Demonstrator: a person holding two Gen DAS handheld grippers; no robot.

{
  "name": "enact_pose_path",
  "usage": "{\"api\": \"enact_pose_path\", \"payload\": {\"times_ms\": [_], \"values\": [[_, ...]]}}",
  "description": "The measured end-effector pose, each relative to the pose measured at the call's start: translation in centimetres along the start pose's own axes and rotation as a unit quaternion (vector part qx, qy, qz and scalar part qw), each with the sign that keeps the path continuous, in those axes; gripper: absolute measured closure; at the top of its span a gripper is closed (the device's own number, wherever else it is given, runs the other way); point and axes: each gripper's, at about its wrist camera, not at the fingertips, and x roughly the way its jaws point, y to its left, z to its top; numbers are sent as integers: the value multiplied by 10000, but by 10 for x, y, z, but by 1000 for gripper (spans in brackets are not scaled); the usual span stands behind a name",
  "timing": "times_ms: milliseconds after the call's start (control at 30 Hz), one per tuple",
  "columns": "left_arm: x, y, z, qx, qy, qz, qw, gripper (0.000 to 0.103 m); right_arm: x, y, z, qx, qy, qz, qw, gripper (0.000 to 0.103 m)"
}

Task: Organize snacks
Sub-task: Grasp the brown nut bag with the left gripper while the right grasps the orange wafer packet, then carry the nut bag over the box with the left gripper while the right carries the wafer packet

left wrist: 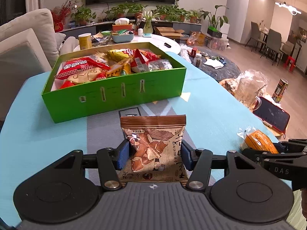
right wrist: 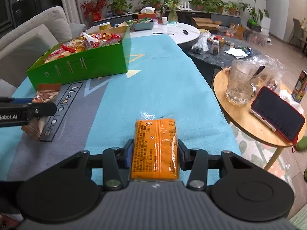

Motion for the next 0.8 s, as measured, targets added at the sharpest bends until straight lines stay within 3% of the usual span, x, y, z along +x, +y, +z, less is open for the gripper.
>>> {"api": "enact_pose_path", "payload": {"times_ms": [333,800], "values": [[-10,23,12,-228,-236,36,9995,52,-14,40,37,-238,-443,435,9978,36],[-20,70,55,-325,-918,365,9946,51,-6,84,93,-423,-1017,796,9907,36]]}}
